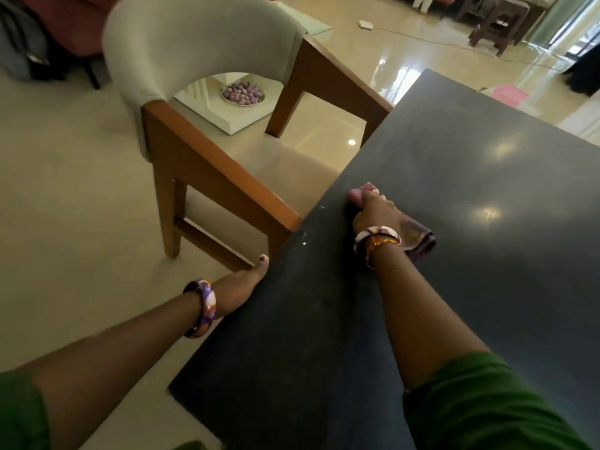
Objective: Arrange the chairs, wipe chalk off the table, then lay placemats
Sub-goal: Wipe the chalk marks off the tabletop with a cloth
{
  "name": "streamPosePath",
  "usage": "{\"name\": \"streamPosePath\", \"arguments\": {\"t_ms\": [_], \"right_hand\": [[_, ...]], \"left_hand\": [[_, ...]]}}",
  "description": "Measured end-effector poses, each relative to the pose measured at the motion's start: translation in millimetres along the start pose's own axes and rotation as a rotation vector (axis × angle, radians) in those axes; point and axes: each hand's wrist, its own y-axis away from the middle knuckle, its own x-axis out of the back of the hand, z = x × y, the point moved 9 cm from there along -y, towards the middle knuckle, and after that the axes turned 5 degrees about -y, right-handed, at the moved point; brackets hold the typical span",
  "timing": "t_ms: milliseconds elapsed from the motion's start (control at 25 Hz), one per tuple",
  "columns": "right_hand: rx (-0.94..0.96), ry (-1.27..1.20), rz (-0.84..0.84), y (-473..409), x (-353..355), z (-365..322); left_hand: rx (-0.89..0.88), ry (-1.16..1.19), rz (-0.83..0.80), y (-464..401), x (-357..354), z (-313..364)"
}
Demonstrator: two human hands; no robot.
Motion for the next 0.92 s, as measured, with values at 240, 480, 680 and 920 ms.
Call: {"name": "streamPosePath", "arguments": {"t_ms": [240, 480, 680, 920], "right_hand": [[0.279, -0.011, -0.152, 76.7, -33.0, -65.3], [0.433, -0.350, -0.707, 243.0, -53.9, -126.6], [0.374, -0.578, -0.372, 249.1, 7.0, -61.1], [-0.187, -0.005, -0.212, 227.2, -5.7, 74.8]], "left_hand": [[0.156, 0.394, 0.033, 57.2, -12.2, -77.5], [-0.025, 0.810, 0.387, 95.5, -33.5, -136.9], [-0.037, 0.642, 0.434, 117.3, -56.5, -133.6], [-0.093, 0.378, 0.384, 128.5, -53.4, -125.5]]}}
